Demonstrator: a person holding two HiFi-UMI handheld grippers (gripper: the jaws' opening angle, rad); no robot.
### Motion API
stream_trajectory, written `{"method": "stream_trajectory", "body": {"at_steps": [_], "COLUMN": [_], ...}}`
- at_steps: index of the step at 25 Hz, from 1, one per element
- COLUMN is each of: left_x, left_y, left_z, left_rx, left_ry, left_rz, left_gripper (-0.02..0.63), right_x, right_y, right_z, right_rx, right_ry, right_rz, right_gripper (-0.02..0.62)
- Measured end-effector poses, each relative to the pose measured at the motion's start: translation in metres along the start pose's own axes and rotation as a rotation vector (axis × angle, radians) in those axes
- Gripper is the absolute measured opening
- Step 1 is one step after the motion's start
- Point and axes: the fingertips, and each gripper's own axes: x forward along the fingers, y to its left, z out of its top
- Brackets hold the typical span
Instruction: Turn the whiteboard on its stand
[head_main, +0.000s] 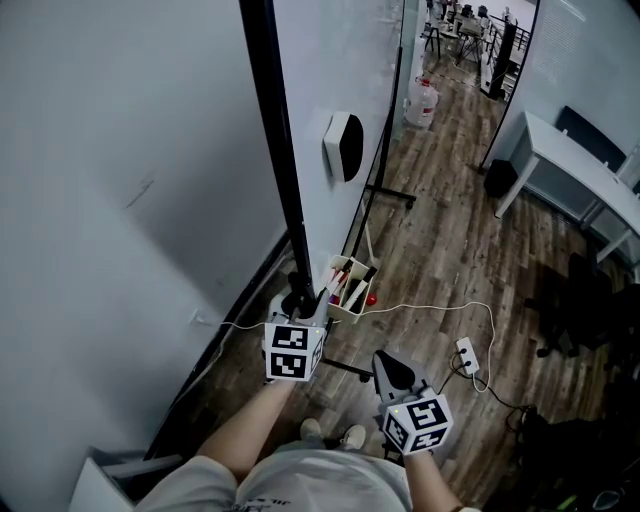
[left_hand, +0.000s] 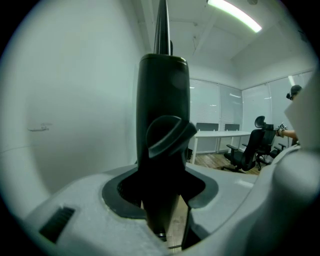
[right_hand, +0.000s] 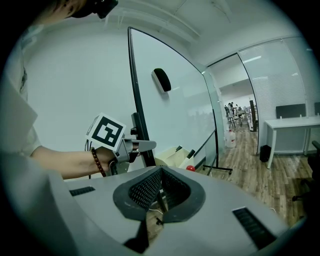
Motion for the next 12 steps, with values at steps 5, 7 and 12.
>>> {"method": "stream_trajectory", "body": {"at_steps": [5, 7, 12], "left_x": [-0.029, -0.039, -0.060], "left_y": [-0.009, -0.010, -0.008], "left_z": [0.001, -0.010, -0.034], "left_rx": [0.002, -0.001, -0.008], "left_ry": [0.002, 0.002, 0.003], "left_rz": [-0.003, -0.005, -0.012], "left_gripper": [0.179, 0.179, 0.179], "right_x": [-0.018, -0.019, -0.019], "right_y": [0.008, 0.013, 0.024], "right_z": [0.002, -0.006, -0.023], "right_rx": [0.008, 0.002, -0.005], "right_ry": [-0.002, -0.002, 0.002], "right_rz": [-0.001, 0.004, 0.001], "right_gripper": [0.006, 0.006, 0.006]}}
